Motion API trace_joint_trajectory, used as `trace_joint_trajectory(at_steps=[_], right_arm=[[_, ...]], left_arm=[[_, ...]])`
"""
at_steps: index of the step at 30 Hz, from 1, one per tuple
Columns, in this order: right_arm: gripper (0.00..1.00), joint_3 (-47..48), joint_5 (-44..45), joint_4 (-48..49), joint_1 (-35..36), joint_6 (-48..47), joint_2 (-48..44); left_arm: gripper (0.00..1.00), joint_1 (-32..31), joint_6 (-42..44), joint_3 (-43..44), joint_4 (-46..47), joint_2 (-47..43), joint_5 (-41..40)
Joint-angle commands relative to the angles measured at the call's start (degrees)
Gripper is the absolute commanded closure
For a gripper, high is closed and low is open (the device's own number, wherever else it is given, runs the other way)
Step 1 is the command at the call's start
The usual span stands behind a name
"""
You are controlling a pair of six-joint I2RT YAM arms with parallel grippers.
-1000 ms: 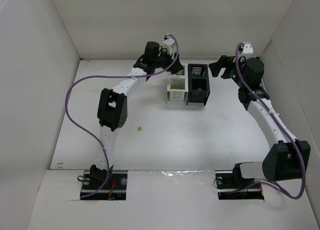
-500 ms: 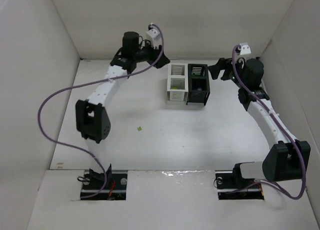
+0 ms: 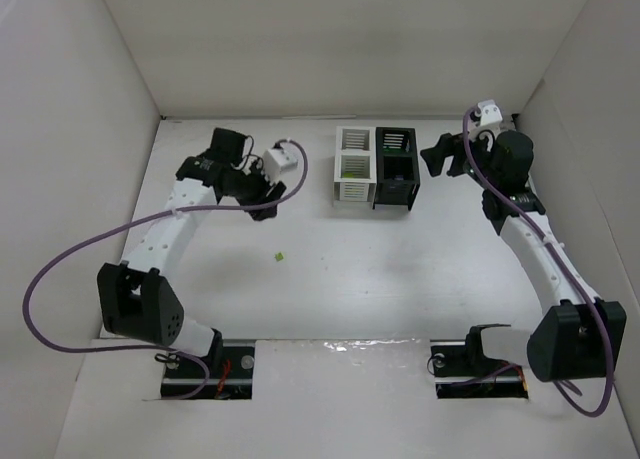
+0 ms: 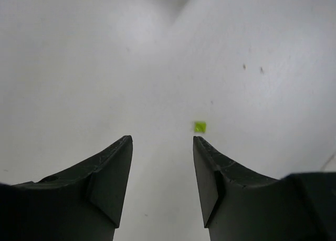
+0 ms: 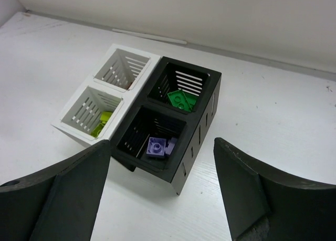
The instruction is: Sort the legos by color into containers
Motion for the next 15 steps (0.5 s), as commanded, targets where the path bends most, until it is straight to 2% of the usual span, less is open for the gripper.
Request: trace_joint_trajectory(at_steps=[1,6,15], right_arm=[[0.16,-0.3,-1.5,0.1,-0.6,-1.6,-1.4],[0.16,0.2,-1.5,0.1,-0.1,-1.6,-2.5],[0.16,-0.9,-0.9,-0.4,0.5,-1.0,-4.8]], left_arm=[[0.54,-2.8,5.9,-5.4,-5.7,-3.0,-6.8],[0.53,-9.0,1.9,-10.2,-3.8,-0.4,-8.9],[0.53,-16.0,-5.4,-10.1,-3.1,9.5,-18.6]])
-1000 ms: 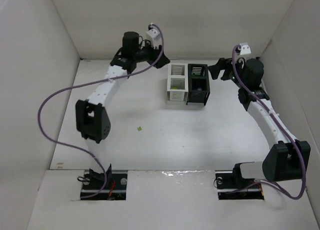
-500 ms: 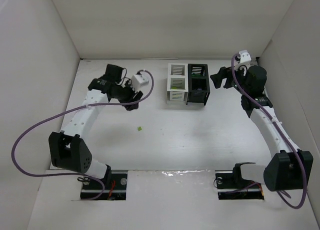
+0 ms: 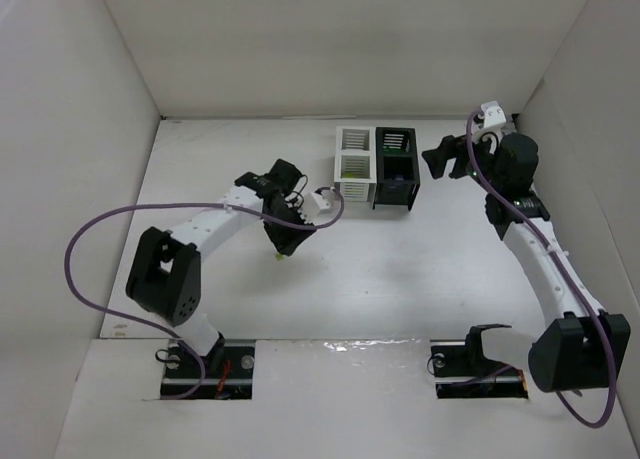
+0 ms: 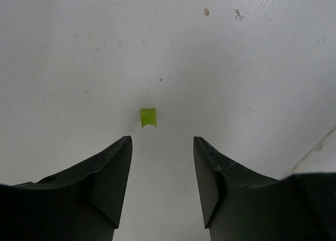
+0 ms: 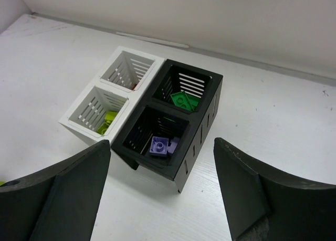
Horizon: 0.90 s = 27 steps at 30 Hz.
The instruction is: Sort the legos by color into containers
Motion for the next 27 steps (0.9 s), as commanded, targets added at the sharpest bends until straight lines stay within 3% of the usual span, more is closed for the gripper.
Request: trace_joint_trajectory(at_steps=[1,17,27], right_arm=[[0.16,-0.3,-0.3,1.1,0.4,-0.3,-2.0],[0.16,-0.3,-0.3,0.6,0.9,-0.3,-1.9],[0.16,0.2,-0.8,0.6,0.9,-0.3,-1.4]], left_arm=[[0.53,-0.8,-3.8,0.5,-0.3,2.6,-4.9],[0.61,-0.8,-6.3,0.5,-1.1,9.5,-4.7],[0.61,-0.8,-5.1,-0.7,0.7,10.7,-4.2]])
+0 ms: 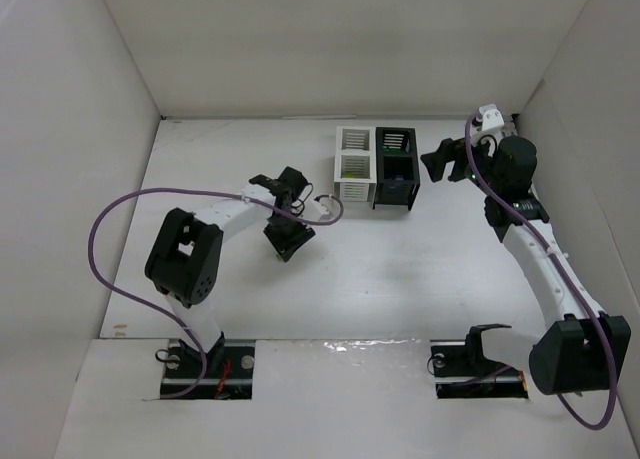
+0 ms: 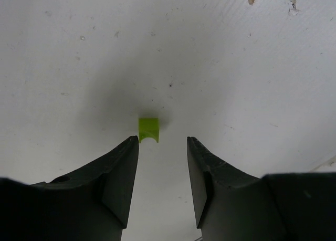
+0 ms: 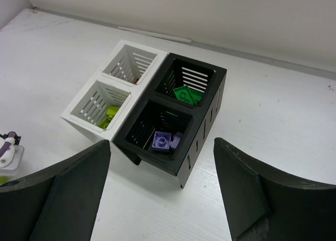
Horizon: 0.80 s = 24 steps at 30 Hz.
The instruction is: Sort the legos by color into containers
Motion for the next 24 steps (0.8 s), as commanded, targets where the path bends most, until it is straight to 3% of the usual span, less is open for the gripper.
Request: trace_joint_trajectory(at_steps=[1,24], right_arm=[[0.16,1.2,-0.8,1.1,0.5,-0.3,-0.4],[0.16,1.7,-1.3,0.6,0.5,-0.3,0.7]], left_arm=[[0.61,0.0,0.3,-0.5,-0.2,0.3,0.2],[0.57,2.7,4.2,-1.5,-0.2,2.7,-0.2]])
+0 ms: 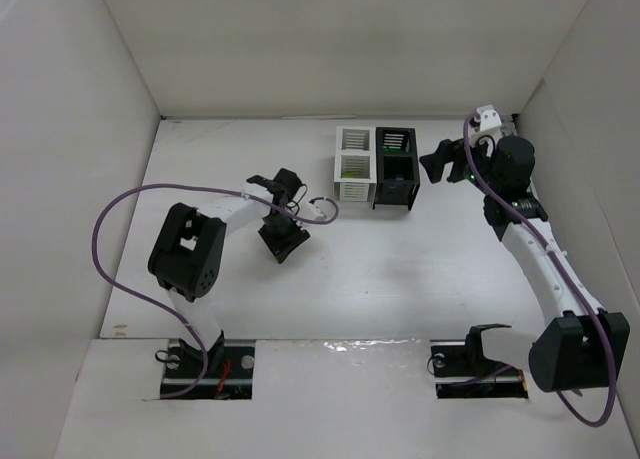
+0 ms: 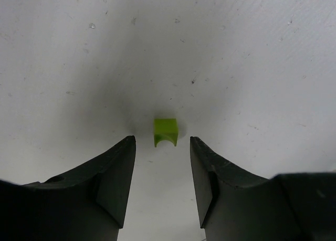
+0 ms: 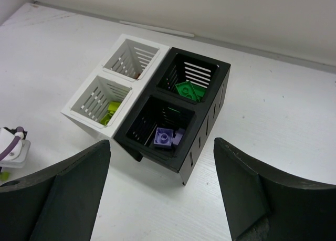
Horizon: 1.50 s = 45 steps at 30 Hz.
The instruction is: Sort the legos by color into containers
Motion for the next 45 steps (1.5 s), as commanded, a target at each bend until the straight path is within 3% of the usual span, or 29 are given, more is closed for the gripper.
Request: trace_joint_trajectory(at_steps=[1,12,37,45], right_arm=[[0.16,1.7,-0.7,0.9,0.5,-0.3,0.0],[0.16,1.7,-0.7,0.9,0.5,-0.3,0.0],[0.16,1.2,-0.1,0.9,0.5,-0.3,-0.5],[0.16,1.2,-0.1,0.9,0.5,-0.9,-0.5]], left_arm=[[0.57,0.2,1.0,-0.7,-1.0,0.2,0.3],[0.6,-0.4,1.0,-0.7,-0.5,1.8,1.4],[0.79,-2.6,0.5,0.4,0.1,4.6,1.4],[0.88,-2.6,5.7,1.0,-2.0,-5.5,6.4]])
